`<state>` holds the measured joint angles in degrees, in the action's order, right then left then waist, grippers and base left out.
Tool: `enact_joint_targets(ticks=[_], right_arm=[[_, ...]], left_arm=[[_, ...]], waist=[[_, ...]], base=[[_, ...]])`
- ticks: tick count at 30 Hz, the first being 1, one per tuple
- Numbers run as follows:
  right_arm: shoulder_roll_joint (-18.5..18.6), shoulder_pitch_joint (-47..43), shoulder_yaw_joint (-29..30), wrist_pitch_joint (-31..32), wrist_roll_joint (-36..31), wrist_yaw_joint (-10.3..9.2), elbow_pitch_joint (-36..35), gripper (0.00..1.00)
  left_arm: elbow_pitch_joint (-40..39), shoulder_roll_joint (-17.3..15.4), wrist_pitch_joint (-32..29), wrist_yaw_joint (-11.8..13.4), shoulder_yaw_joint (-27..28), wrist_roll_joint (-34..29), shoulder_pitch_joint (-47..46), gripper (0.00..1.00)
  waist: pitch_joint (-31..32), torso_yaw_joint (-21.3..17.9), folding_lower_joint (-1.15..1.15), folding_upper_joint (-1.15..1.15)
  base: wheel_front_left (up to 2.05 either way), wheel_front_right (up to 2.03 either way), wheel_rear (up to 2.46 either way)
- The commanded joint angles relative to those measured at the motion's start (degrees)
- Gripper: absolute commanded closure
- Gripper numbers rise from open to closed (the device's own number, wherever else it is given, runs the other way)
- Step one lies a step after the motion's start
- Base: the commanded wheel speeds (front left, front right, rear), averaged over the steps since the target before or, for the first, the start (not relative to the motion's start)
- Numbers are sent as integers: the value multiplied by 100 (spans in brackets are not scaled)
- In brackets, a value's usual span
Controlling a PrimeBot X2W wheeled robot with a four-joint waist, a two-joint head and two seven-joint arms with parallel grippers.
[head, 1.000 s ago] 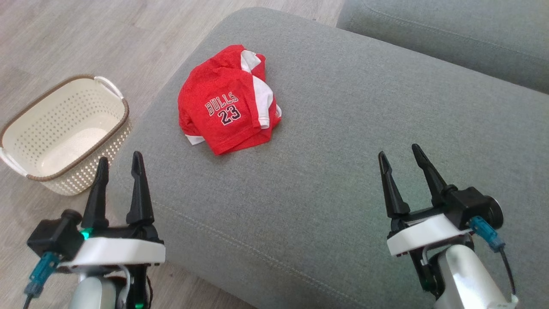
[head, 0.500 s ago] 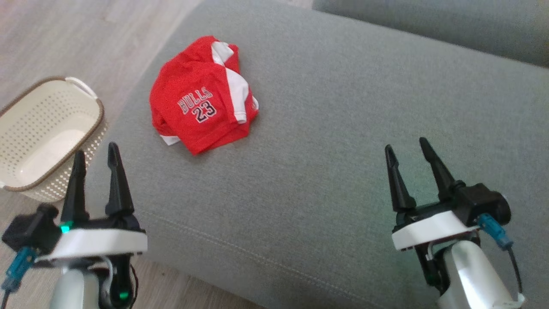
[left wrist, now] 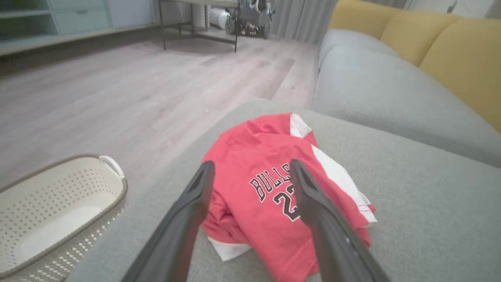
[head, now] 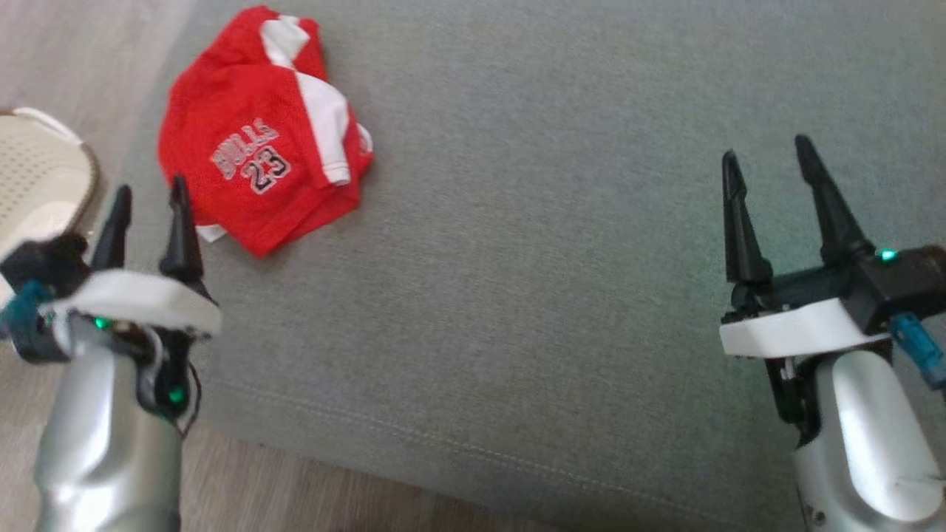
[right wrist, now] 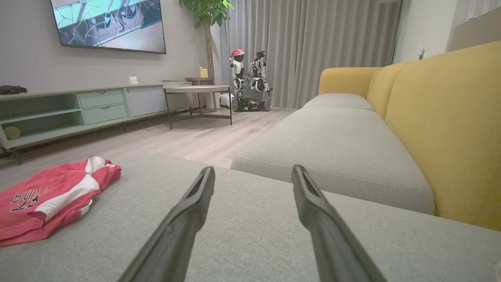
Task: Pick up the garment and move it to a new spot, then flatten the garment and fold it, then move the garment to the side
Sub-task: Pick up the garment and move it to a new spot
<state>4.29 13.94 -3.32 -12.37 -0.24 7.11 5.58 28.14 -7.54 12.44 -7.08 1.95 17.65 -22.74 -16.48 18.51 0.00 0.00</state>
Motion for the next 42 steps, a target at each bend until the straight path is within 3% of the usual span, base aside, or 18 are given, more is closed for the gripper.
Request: enact_joint_targets(ticks=[1, 10, 17, 18, 19, 20, 23, 30, 36, 42], right_arm=[[13, 192, -140, 38, -44, 37, -264, 0], [49, 229, -228, 367, -134, 37, -884, 0], [35, 212, -223, 382, -153, 37, -946, 0], [30, 212, -223, 378, -153, 37, -936, 0], [25, 213, -223, 372, -153, 37, -926, 0], [19, 213, -220, 368, -153, 37, -915, 0], [4, 203, -198, 348, -149, 37, -877, 0], [-59, 197, -215, 207, -50, 37, -658, 0], [-106, 145, -221, 43, 71, 37, -396, 0], [-136, 171, -247, -137, 229, 37, -122, 0]], left_arm=[[-44, -242, -43, -13, 159, 109, -329, 0], [1683, -652, -599, -36, -90, 371, -1462, 0], [2599, -715, -636, -38, -358, 380, -1926, 0], [2675, -695, -654, -39, -428, 428, -1954, 20], [2733, -681, -674, -39, -509, 491, -1974, 68], [2776, -673, -695, -39, -592, 567, -1984, 100], [2841, -692, -683, -39, -803, 802, -2007, 100], [2427, -826, -11, -40, -1003, 1332, -2088, 100], [1425, -887, 160, -40, -1186, 1777, -2052, 100], [-229, -774, -81, 28, -1235, 2238, -2003, 100]], waist=[[-166, -168, 0, 0], [-558, -476, 0, 0], [-679, -574, 0, 0], [-679, -584, 0, 0], [-677, -590, 0, 0], [-673, -593, 0, 0], [-637, -581, 0, 0], [-317, -592, 0, 0], [23, -694, 0, 0], [369, -1077, 0, 0]], base=[[0, 0, 0], [0, 0, 0], [0, 0, 0], [0, 0, 0], [0, 0, 0], [0, 0, 0], [0, 0, 0], [0, 0, 0], [0, 0, 0], [0, 0, 0]])
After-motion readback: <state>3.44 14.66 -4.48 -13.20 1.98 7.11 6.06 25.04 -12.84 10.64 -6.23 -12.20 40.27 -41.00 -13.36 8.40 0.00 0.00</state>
